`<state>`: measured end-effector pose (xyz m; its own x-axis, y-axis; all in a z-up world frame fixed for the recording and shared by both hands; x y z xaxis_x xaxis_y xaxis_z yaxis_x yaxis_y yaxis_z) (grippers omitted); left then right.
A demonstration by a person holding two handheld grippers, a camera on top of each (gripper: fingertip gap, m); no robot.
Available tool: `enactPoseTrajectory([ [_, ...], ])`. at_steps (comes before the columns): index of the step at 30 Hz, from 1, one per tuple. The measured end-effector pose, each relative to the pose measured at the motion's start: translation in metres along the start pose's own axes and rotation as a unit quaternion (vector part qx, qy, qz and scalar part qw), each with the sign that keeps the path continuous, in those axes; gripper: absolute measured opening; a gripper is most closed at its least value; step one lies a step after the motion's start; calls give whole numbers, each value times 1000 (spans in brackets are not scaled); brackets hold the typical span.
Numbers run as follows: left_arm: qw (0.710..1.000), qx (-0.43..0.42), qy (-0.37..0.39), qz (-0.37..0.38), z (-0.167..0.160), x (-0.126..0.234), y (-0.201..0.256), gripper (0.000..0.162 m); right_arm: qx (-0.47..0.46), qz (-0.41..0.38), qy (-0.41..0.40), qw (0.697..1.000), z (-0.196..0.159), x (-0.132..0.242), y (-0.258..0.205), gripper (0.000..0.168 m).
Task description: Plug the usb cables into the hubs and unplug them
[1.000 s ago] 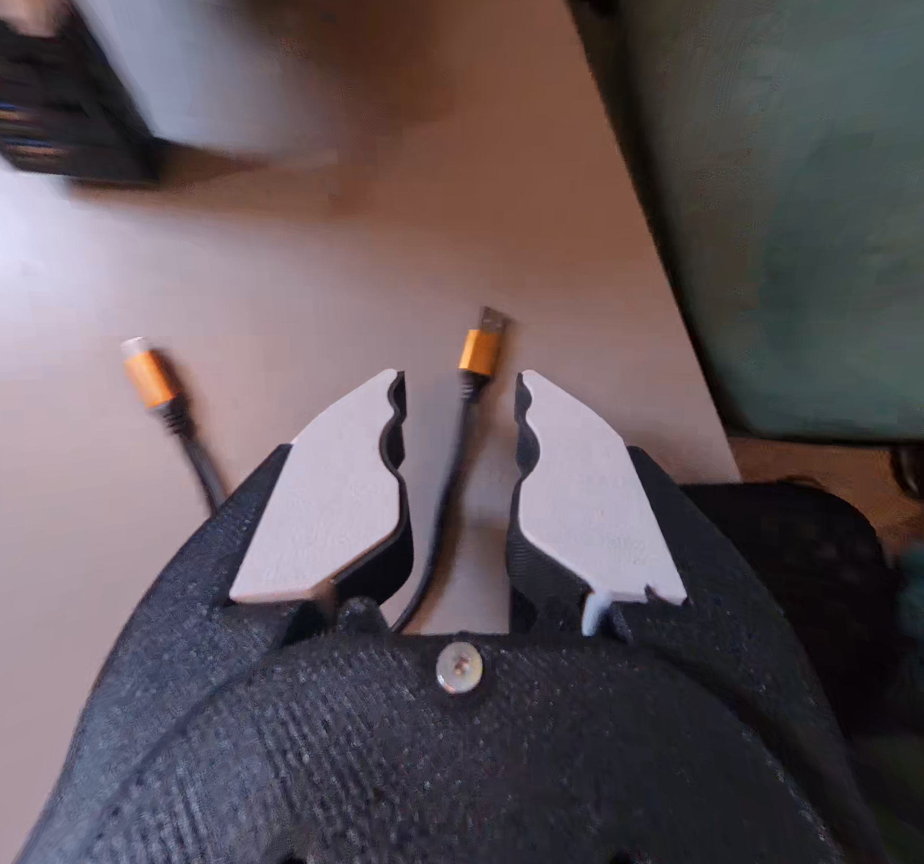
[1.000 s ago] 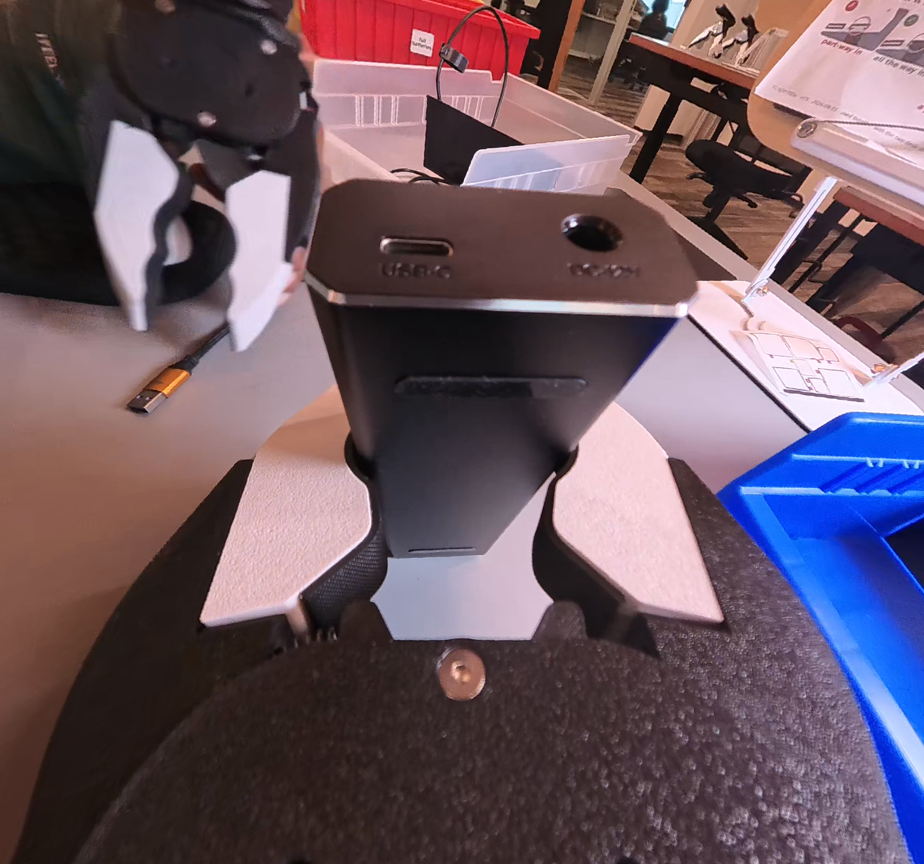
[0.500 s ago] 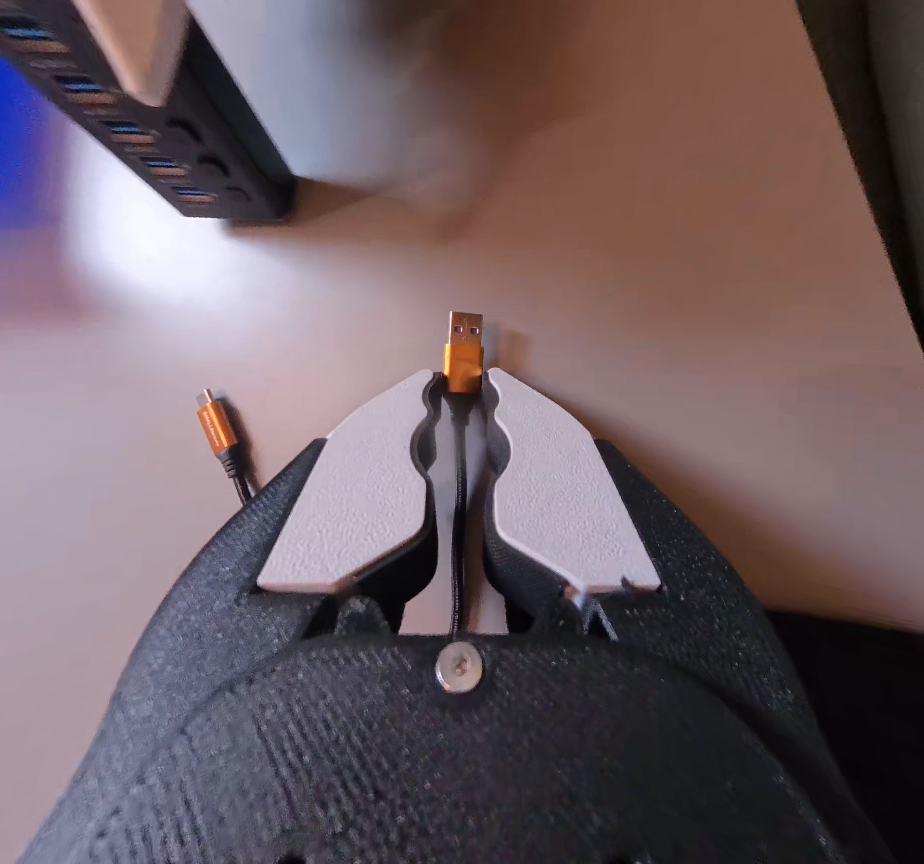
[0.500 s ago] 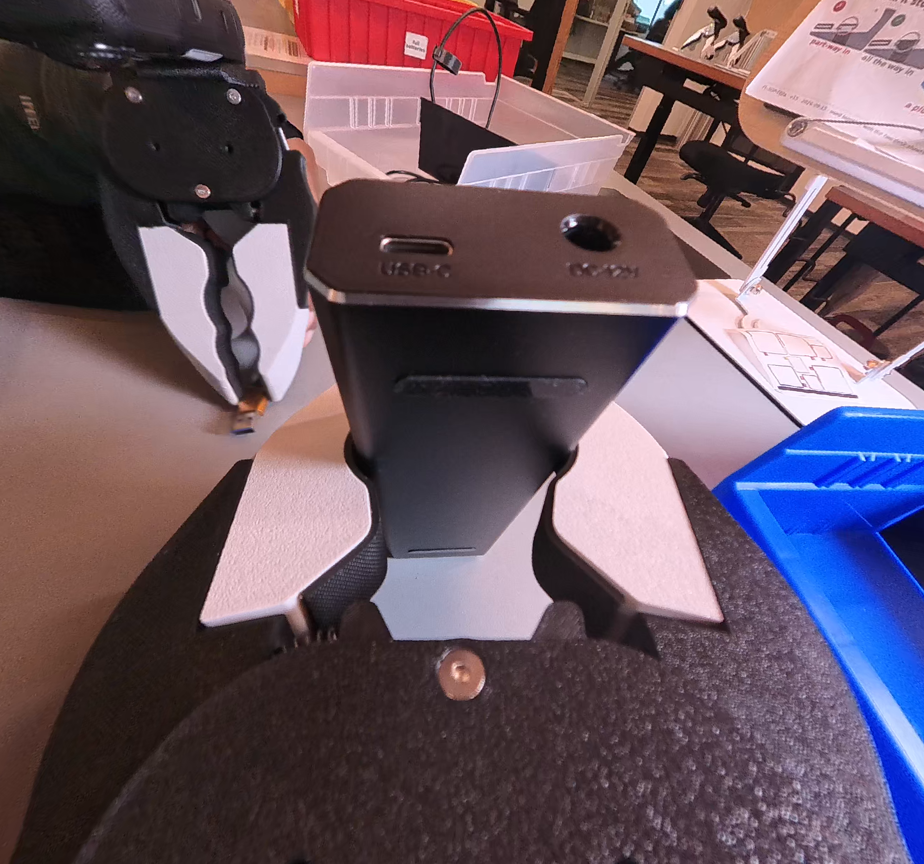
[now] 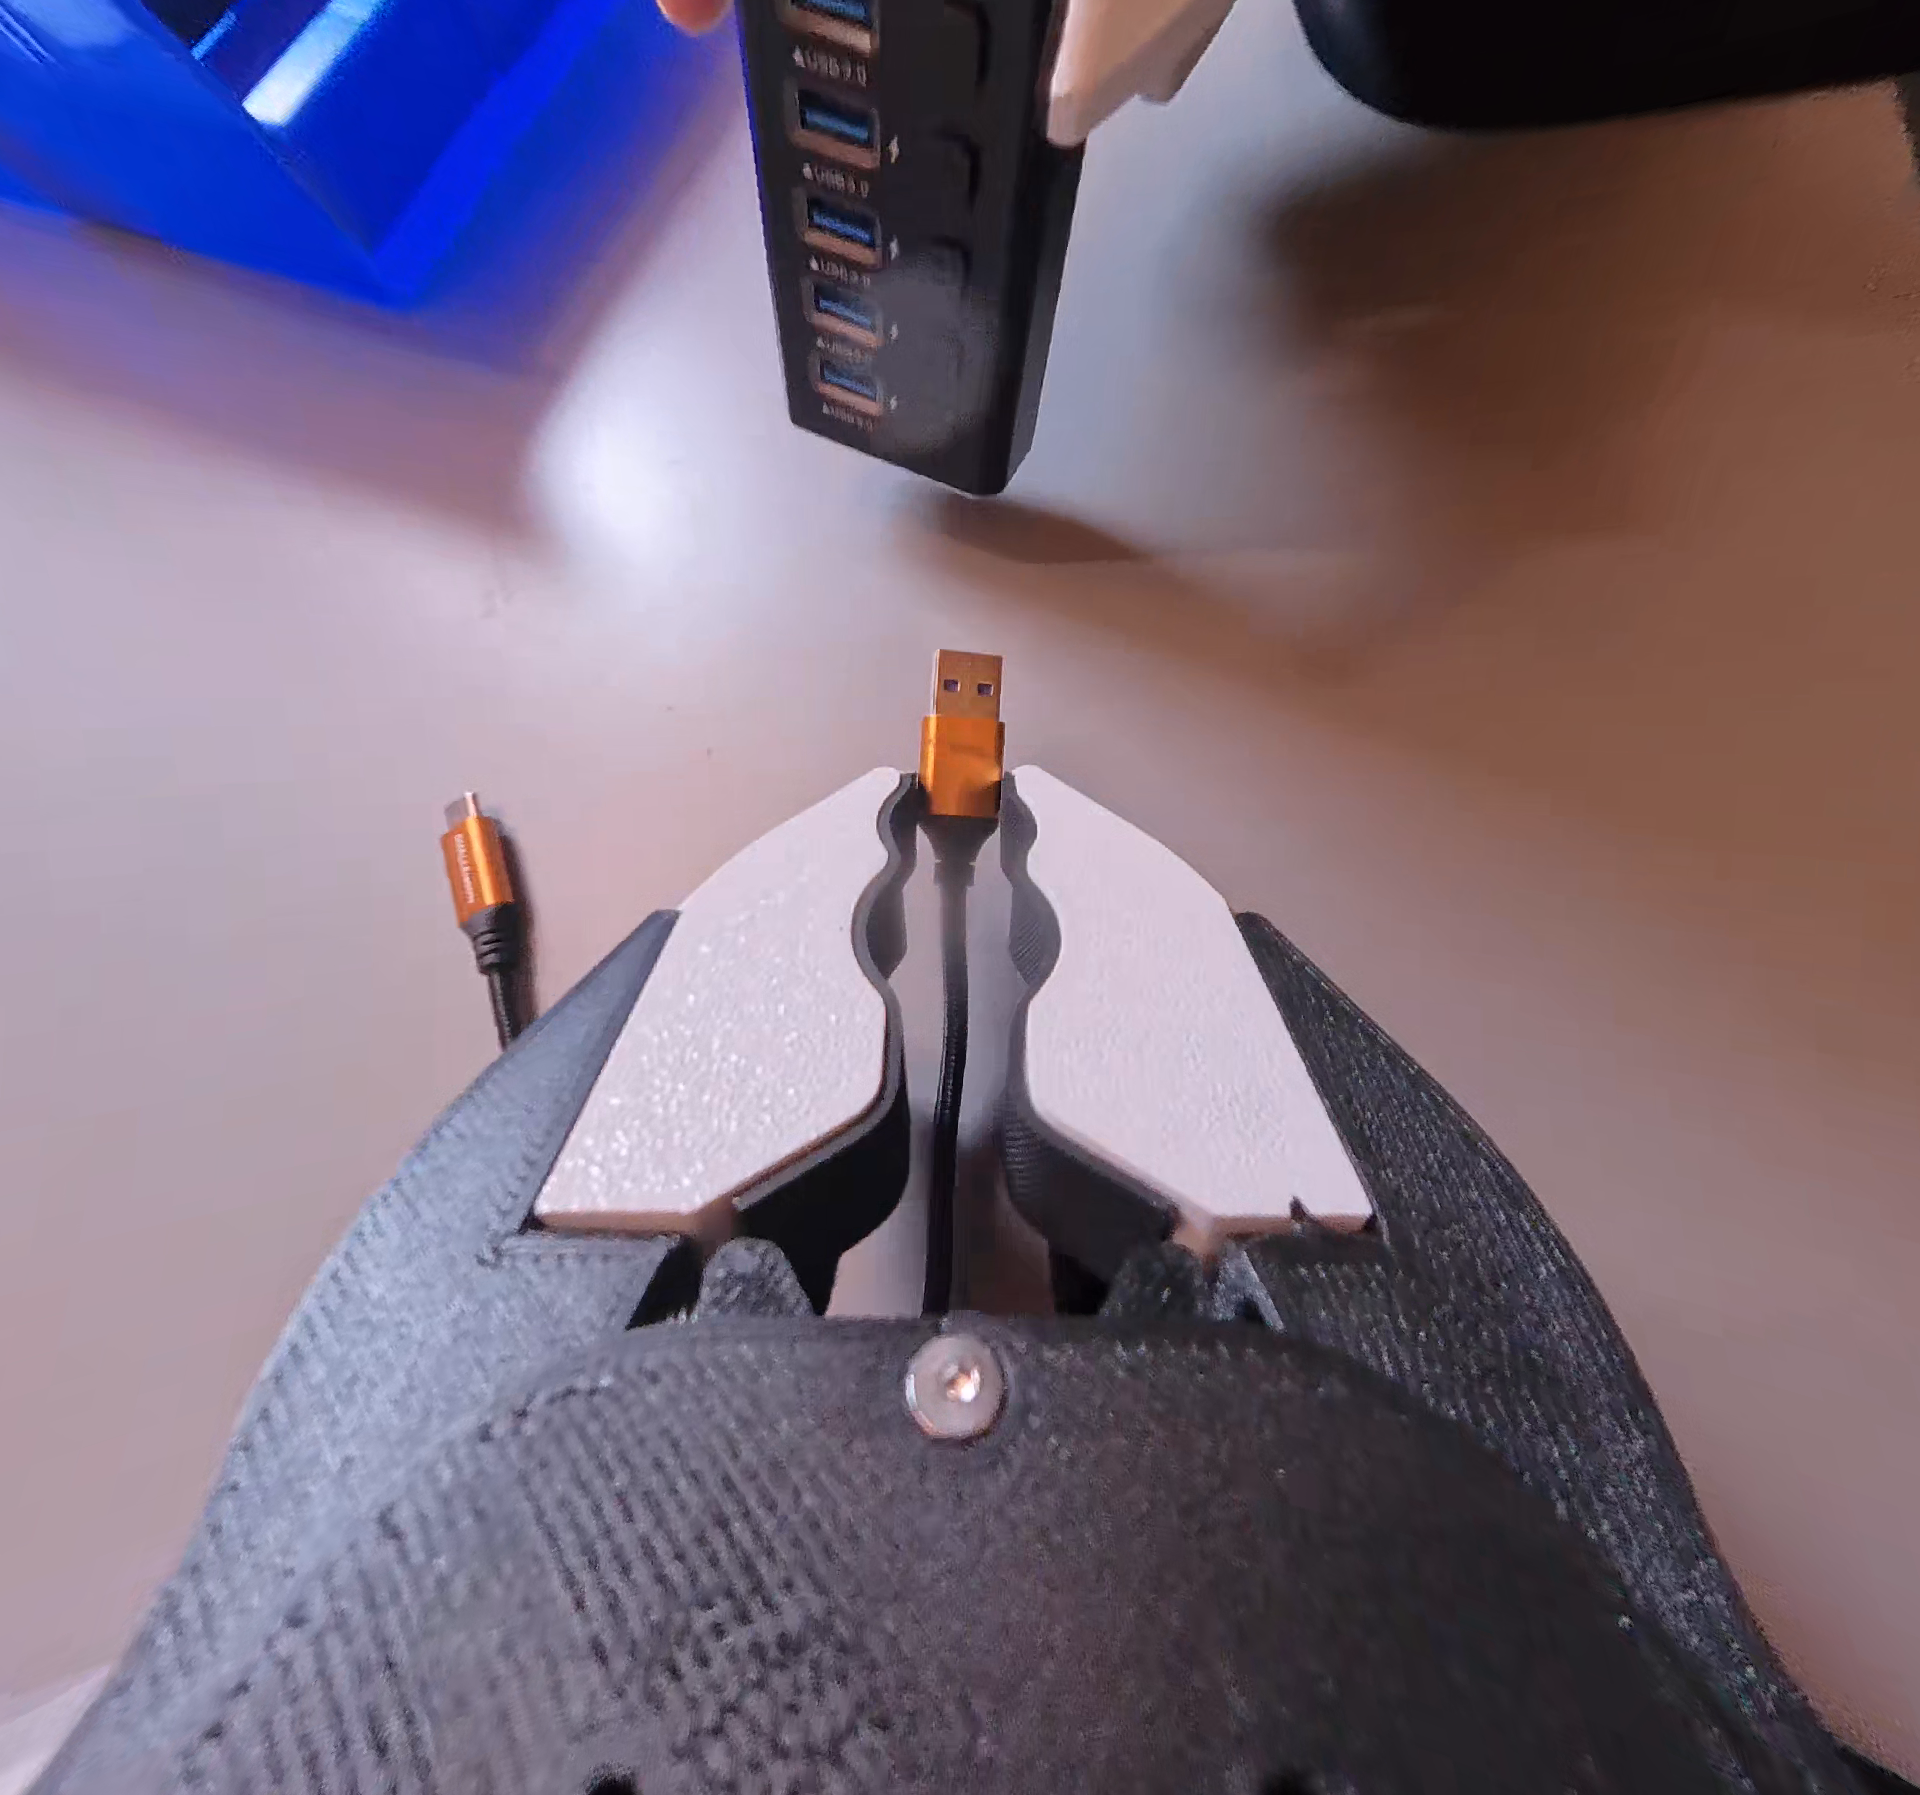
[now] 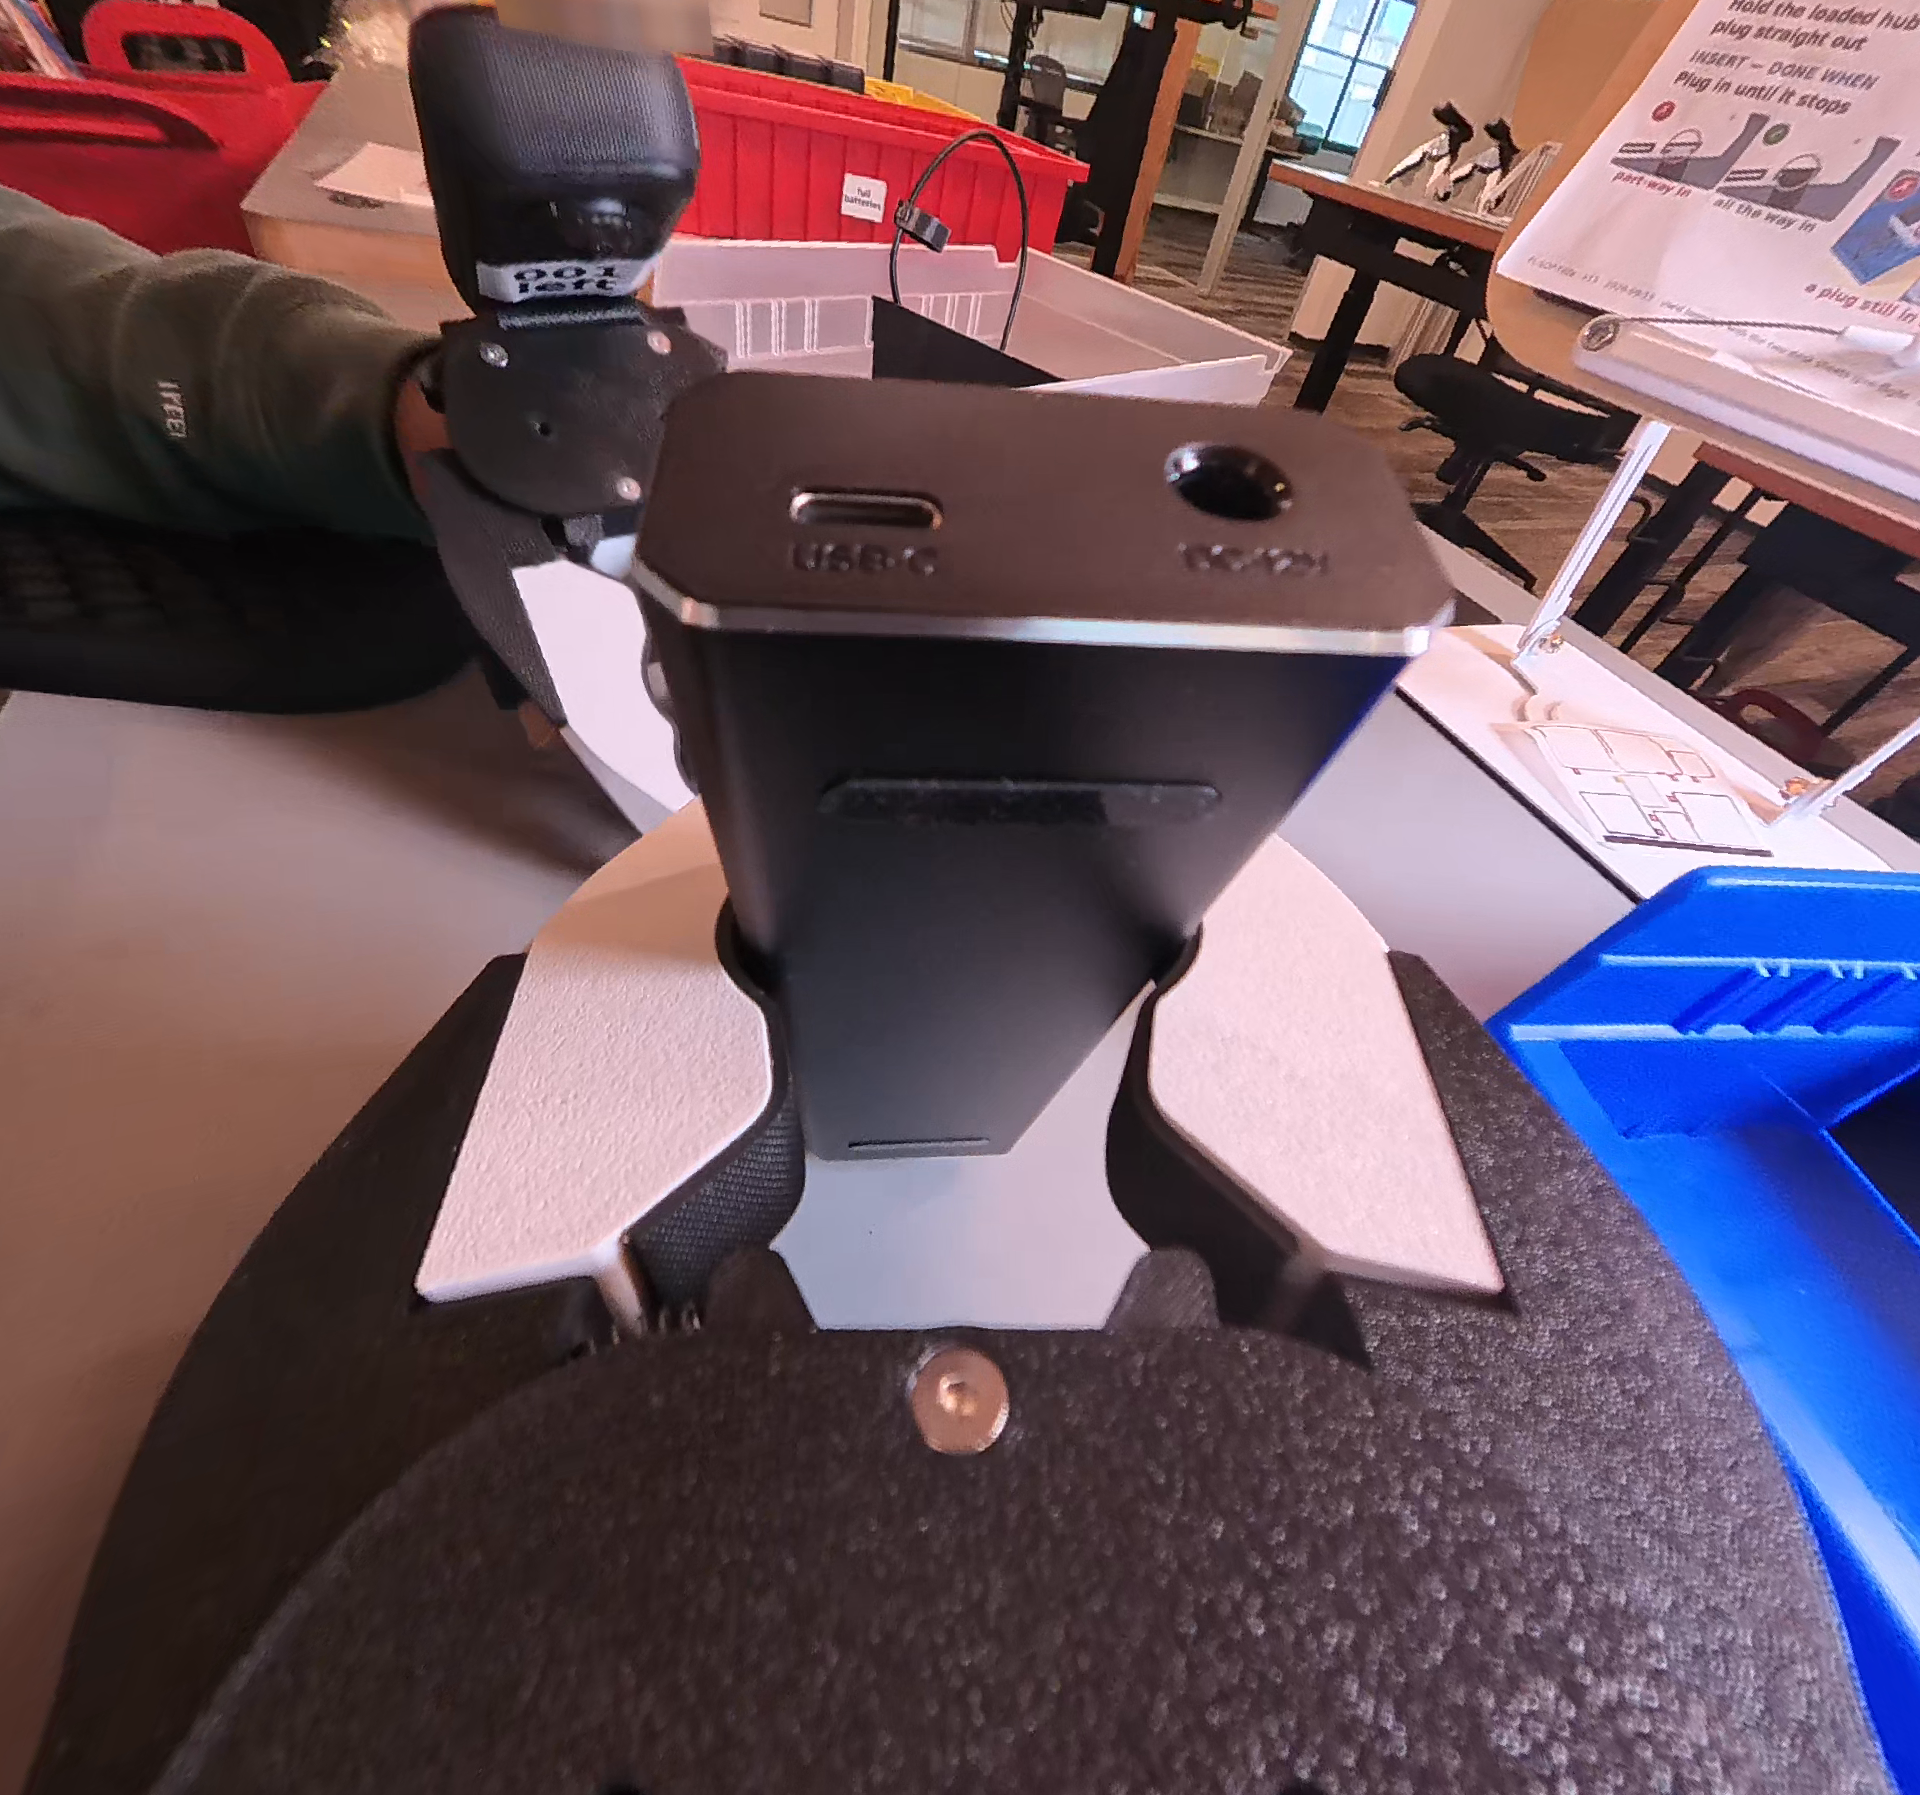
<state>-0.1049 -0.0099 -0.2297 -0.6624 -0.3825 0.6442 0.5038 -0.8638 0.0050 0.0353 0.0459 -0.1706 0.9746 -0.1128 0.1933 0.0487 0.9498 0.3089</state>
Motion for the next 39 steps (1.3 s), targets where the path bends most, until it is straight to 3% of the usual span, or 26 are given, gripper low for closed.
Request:
enactPoseTrajectory([
  [6,998,-48,-32,19,-9,-9,3,15,0,0,0,1000,0,-1,-1,72],
  [15,999,-31,-43,7,-12,-3,1,27,-4,0,-4,1000,-2,-1,0,73],
  [20,999,-16,-48,-6,-14,-2,1,23,-7,4,-9,1000,-4,-3,-1,72],
  [22,998,-28,-50,9,-13,-4,-1,14,-10,5,-9,1000,-4,-4,-1,72],
  [26,996,-58,-57,39,-10,-3,-2,13,-10,5,-9,1000,-4,-4,-2,72],
  [33,993,49,104,-16,38,31,1,11,1,45,39,998,5,1,-9,72],
  [39,991,36,115,-53,57,37,25,8,-21,150,71,986,11,1,-30,72],
])
Point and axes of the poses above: each gripper's, where its closed fingertips meet, x back along the fingers, z out of its top, y = z × x across the jaws, the point moved 6 cm from there along x, back along the fingers, and after that the axes turned 8 degrees about x, right-handed, at the moved point
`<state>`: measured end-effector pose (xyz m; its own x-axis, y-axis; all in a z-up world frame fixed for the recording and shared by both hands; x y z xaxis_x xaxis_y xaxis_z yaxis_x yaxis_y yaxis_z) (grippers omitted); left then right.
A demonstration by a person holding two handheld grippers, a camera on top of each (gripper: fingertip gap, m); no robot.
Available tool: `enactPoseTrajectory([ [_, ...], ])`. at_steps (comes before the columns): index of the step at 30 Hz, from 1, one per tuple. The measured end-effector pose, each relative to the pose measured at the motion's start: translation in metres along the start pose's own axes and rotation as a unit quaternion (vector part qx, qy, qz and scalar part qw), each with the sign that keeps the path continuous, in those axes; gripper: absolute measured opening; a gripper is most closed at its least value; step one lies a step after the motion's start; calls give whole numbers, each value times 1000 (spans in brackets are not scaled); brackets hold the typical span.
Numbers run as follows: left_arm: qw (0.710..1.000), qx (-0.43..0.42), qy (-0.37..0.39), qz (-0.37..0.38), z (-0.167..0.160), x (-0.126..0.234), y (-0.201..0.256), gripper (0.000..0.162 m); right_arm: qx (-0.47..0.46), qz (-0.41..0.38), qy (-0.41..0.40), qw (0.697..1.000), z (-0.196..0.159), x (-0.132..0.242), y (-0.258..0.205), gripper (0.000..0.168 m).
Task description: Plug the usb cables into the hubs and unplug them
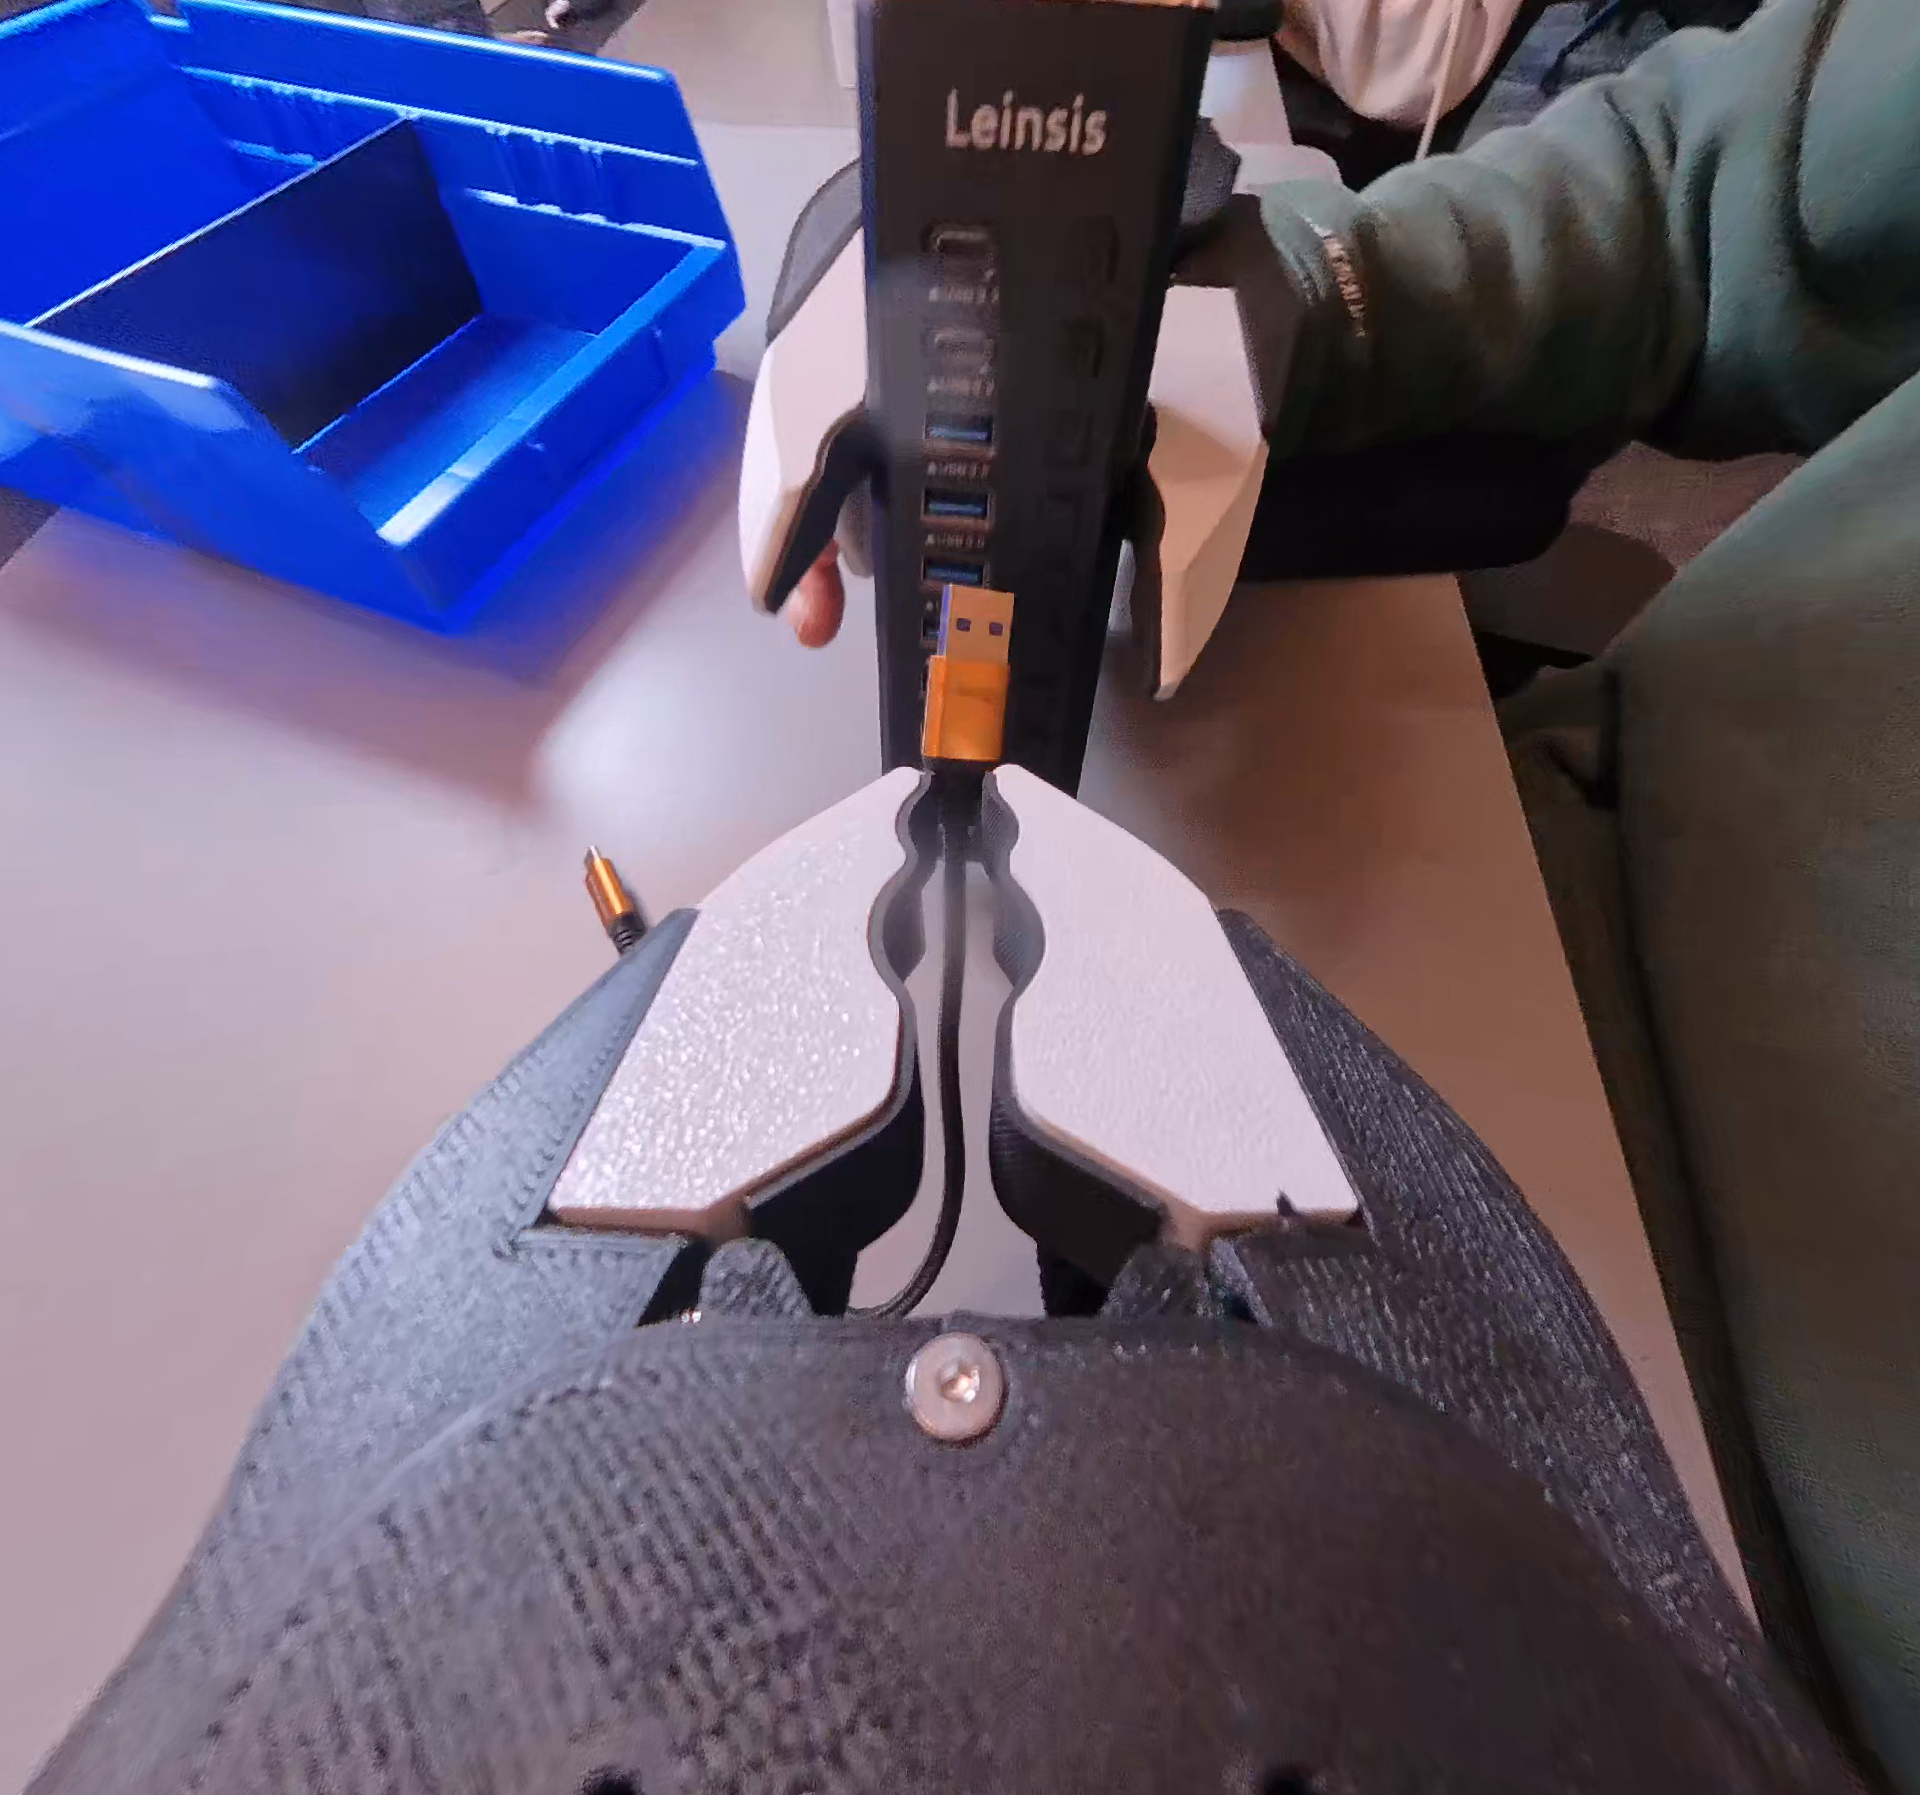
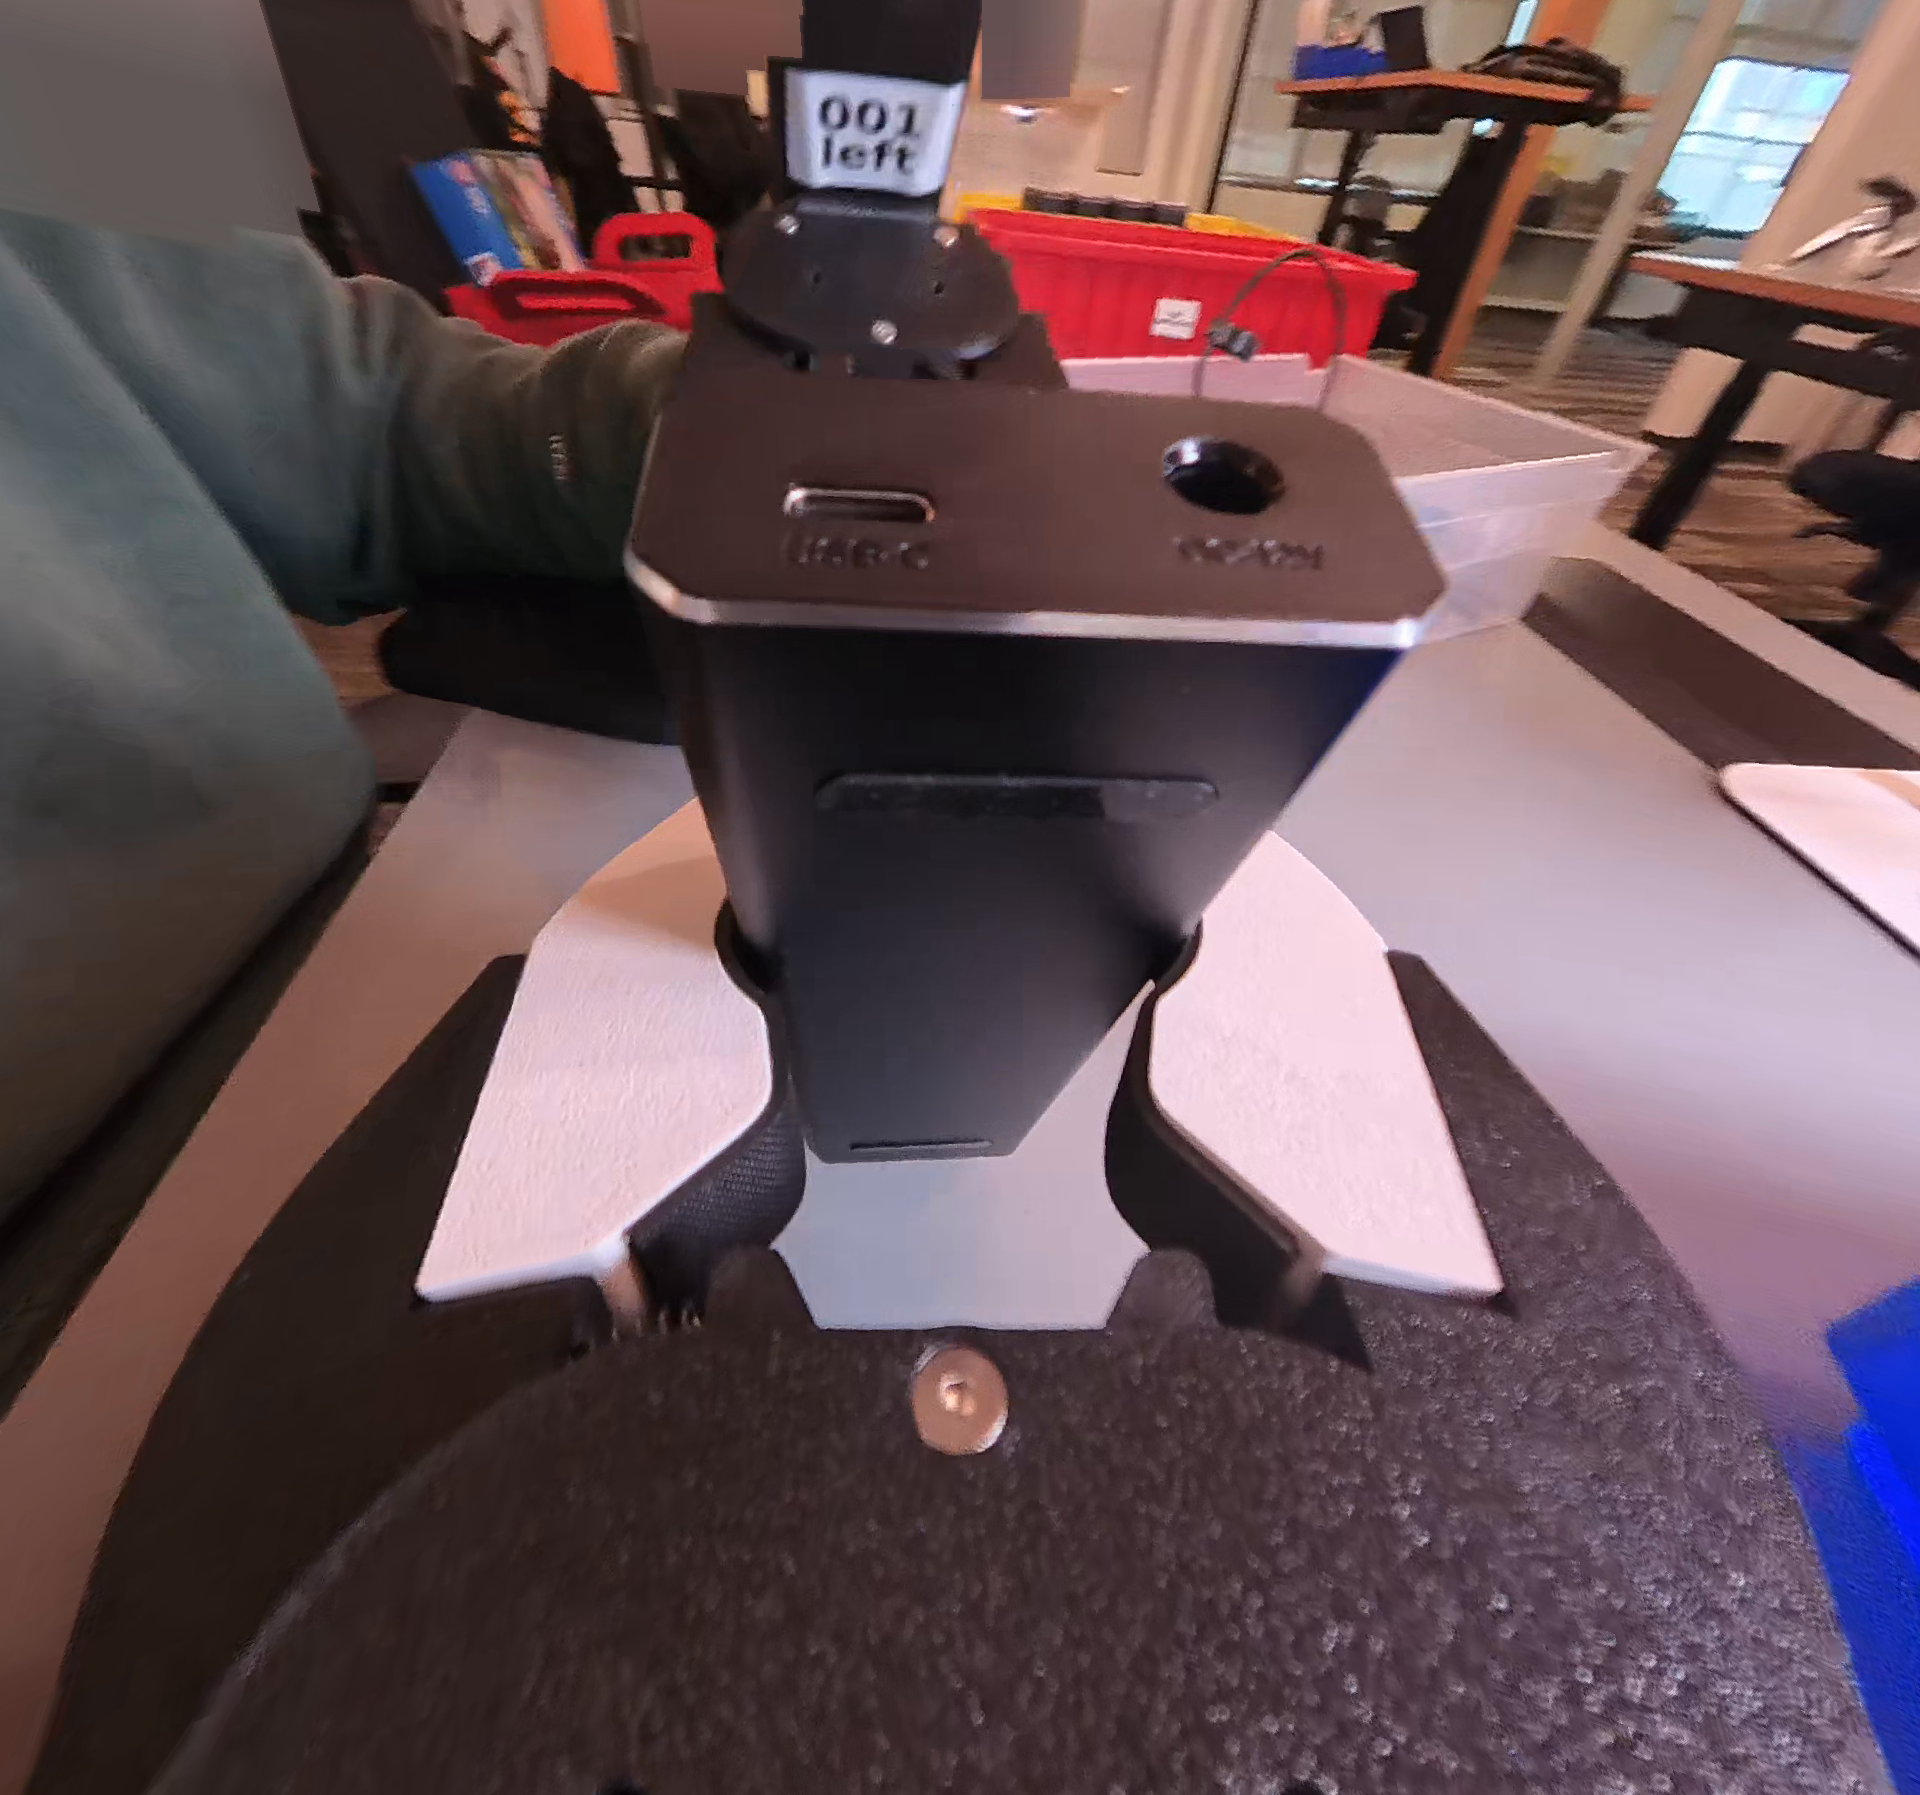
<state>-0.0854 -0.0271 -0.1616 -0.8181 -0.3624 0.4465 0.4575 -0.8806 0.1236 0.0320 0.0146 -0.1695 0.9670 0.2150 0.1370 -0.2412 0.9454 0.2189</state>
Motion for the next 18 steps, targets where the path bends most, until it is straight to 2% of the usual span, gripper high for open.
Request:
enactPoseTrajectory([
  [6,1000,-10,-21,-3,1,-3,11,8,-3,49,-21,999,-6,-10,-12,72],
  [13,996,64,-50,-41,-9,-8,9,8,24,57,-40,997,-7,-15,-19,72],
  [18,992,79,-82,-54,-26,-17,4,8,30,59,-50,997,-7,-15,-20,72],
])
Point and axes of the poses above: each gripper's, where its closed fingertips meet, x back along the fingers, z out of its top, y = z × x across the jaws, the point moved 6 cm from there along x, back along the fingers, and after that the axes turned 8 degrees about x, right-handed, at the moved point
